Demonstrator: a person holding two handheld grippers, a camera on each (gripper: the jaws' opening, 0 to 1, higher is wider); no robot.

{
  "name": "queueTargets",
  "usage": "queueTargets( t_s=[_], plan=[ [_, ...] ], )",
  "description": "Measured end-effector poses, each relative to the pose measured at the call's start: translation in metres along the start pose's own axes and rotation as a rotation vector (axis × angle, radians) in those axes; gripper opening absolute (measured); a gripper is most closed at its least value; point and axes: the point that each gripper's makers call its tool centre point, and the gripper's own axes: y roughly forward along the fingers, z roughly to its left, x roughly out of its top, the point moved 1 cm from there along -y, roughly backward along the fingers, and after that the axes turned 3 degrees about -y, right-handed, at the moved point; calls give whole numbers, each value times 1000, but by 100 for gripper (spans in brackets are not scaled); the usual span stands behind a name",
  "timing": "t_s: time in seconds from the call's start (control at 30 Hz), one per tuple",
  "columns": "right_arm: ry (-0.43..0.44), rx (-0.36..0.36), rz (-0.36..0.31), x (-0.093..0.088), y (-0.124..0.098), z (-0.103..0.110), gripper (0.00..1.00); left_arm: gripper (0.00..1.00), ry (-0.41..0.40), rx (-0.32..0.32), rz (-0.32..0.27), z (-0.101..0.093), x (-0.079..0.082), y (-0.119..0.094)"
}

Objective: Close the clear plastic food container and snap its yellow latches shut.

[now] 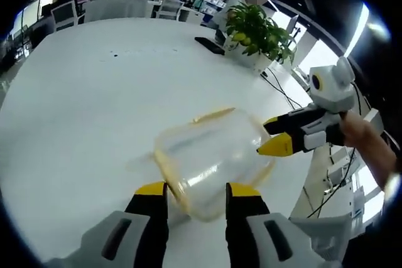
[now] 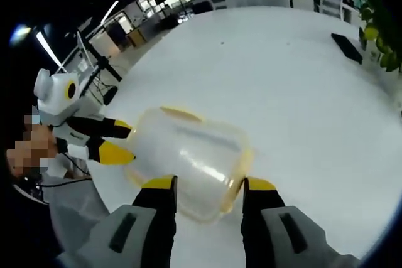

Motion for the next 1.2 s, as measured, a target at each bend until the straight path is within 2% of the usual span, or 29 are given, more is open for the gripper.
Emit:
queueTargets(
  t_s=[0.43, 1.2],
  plan=[
    [12, -9, 6, 2, -1, 2, 38, 29, 7, -6, 7, 5, -2, -4],
    [27, -22, 21, 5, 12, 36, 39, 29, -1, 2, 19, 30, -15, -28]
  ],
)
